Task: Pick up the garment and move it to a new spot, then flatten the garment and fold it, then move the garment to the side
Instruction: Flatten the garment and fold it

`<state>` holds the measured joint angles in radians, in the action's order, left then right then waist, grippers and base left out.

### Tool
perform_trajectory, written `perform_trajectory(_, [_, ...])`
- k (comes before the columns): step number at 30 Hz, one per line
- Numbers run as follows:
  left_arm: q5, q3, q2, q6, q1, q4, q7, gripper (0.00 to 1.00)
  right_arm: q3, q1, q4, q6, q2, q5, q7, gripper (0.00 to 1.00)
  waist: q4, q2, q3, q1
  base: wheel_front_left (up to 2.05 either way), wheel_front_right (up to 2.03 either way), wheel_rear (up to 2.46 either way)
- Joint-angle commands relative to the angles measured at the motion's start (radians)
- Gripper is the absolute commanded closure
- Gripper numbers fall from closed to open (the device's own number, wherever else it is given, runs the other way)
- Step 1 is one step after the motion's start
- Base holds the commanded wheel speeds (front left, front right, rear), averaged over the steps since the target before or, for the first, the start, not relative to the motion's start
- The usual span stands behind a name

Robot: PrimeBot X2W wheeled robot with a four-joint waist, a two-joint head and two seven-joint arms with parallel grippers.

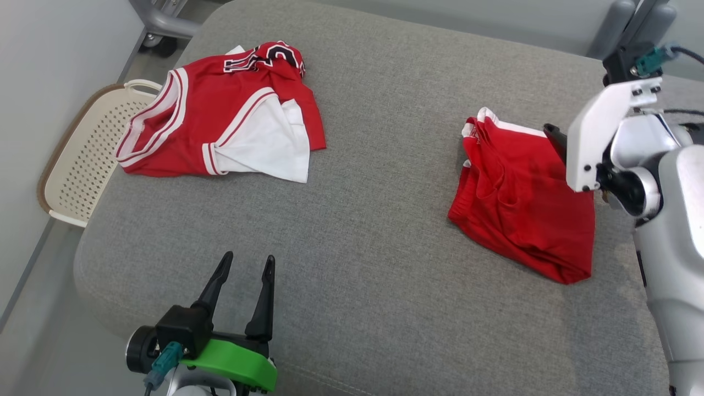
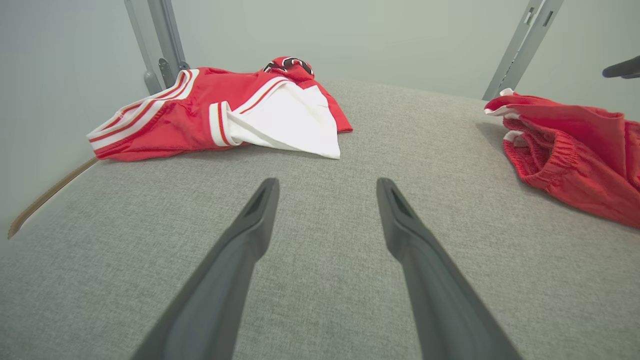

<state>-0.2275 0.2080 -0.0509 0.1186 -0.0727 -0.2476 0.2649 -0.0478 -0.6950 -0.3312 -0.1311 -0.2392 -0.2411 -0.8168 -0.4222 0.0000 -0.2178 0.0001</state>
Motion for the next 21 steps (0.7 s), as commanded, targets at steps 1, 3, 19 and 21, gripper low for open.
perform_trajectory(1, [0.005,-0.002,0.000,0.000,-0.001,0.005,0.000,0.00,0.024,0.054,0.017,0.001,-0.005,0.020,0.046,0.25,0.014,0.0000,0.015,-0.0001,0.00,0.00,0.00])
perform_trajectory(3, [0.007,-0.005,0.000,0.001,0.003,0.007,0.000,0.00,0.036,0.104,0.034,0.001,-0.009,0.038,0.091,0.62,0.019,0.0000,0.017,-0.0001,0.00,0.00,0.00])
perform_trajectory(19, [0.010,-0.011,0.000,0.004,0.005,0.008,0.000,0.00,-0.011,0.261,0.047,0.000,0.113,0.105,0.279,1.00,0.032,0.0000,0.012,-0.0001,0.00,0.00,0.00])
perform_trajectory(21, [0.010,-0.010,0.000,0.004,0.008,0.006,0.000,0.00,-0.027,0.246,0.025,0.000,0.126,0.113,0.288,1.00,0.026,0.0000,0.011,-0.0001,0.00,0.00,0.00])
